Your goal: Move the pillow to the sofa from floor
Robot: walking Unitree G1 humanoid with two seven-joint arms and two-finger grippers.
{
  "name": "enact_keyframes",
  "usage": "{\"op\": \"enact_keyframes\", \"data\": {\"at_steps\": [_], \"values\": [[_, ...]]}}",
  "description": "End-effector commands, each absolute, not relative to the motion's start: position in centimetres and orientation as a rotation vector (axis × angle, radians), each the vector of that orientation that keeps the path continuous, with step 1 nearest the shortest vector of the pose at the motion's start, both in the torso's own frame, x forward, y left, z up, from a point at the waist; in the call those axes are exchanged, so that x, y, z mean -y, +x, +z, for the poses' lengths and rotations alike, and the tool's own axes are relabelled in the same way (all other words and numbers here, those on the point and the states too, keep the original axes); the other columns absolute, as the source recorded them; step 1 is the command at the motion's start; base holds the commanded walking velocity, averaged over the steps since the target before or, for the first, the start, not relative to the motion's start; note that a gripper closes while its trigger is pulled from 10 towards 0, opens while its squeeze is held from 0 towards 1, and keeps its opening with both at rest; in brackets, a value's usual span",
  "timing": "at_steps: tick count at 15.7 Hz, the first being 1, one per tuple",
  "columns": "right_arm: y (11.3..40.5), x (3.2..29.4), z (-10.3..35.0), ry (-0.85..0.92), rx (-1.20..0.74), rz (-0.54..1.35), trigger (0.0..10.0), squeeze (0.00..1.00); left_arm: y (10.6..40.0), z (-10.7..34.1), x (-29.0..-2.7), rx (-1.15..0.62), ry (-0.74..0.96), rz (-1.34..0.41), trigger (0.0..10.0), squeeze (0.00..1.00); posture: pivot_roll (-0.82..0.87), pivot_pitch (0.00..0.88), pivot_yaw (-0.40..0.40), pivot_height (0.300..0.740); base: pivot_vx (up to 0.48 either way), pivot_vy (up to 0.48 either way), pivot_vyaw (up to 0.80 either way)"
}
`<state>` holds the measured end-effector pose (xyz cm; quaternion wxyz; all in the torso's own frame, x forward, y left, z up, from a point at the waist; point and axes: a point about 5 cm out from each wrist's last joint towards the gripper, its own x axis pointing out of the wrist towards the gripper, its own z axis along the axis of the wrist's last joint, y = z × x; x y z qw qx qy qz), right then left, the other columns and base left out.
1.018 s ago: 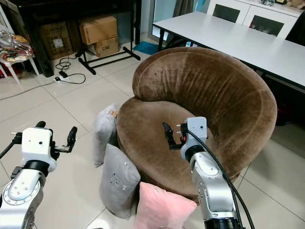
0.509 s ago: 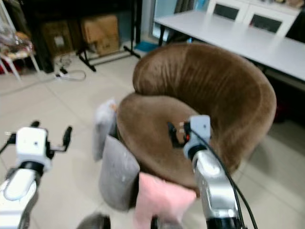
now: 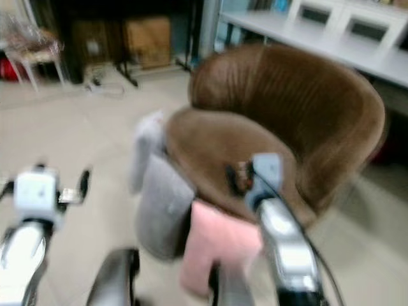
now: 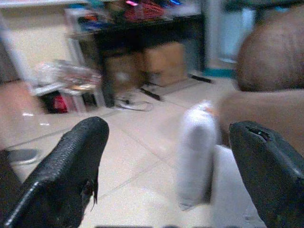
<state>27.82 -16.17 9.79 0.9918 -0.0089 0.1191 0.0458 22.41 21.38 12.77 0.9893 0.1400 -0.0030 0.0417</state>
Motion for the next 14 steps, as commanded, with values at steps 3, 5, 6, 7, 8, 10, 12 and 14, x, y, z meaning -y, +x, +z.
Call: {"op": "enact_keyframes", "data": {"at_steps": [3, 5, 6, 7, 8, 10, 12, 14], "values": [[28.02, 15.88, 9.34, -0.017, -0.272, 0.091, 10.0, 0.0, 21.91, 11.67, -21.42, -0.041, 0.271, 0.074, 10.0, 0.65, -0.02, 0.0, -0.089, 0.563, 0.0, 0.0, 0.0], [28.13, 15.65, 9.41, -0.004, -0.265, 0.104, 10.0, 0.0, 21.79, 11.65, -21.29, -0.039, 0.26, 0.063, 10.0, 0.66, -0.02, 0.0, -0.091, 0.563, 0.129, 0.0, 0.0], [28.14, 15.48, 9.49, 0.021, -0.257, 0.123, 10.0, 0.0, 21.74, 11.64, -21.28, -0.039, 0.259, 0.061, 10.0, 0.66, -0.02, 0.0, -0.09, 0.563, 0.311, 0.0, 0.0], [28.17, 15.4, 9.58, 0.004, -0.253, 0.123, 10.0, 0.0, 21.73, 11.61, -21.24, -0.039, 0.259, 0.057, 10.0, 0.66, -0.02, 0.0, -0.088, 0.563, 0.345, 0.0, 0.0], [28.18, 15.36, 9.5, 0.0, -0.255, 0.121, 10.0, 0.0, 21.72, 11.6, -21.22, -0.039, 0.259, 0.056, 10.0, 0.66, -0.02, 0.0, -0.088, 0.563, 0.345, 0.0, 0.0], [28.22, 15.37, 9.41, -0.021, -0.261, 0.112, 10.0, 0.0, 21.73, 11.6, -21.22, -0.039, 0.26, 0.056, 10.0, 0.66, -0.02, 0.0, -0.086, 0.563, 0.345, 0.0, 0.0], [28.3, 15.25, 9.54, -0.026, -0.253, 0.131, 10.0, 0.0, 21.78, 11.6, -21.2, -0.038, 0.262, 0.056, 10.0, 0.66, -0.02, 0.0, -0.09, 0.563, 0.341, 0.0, 0.0], [28.34, 15.25, 9.6, 0.005, -0.254, 0.135, 10.0, 0.0, 21.82, 11.58, -21.17, -0.038, 0.262, 0.057, 10.0, 0.65, -0.02, 0.0, -0.093, 0.563, 0.332, 0.0, 0.0]]}}
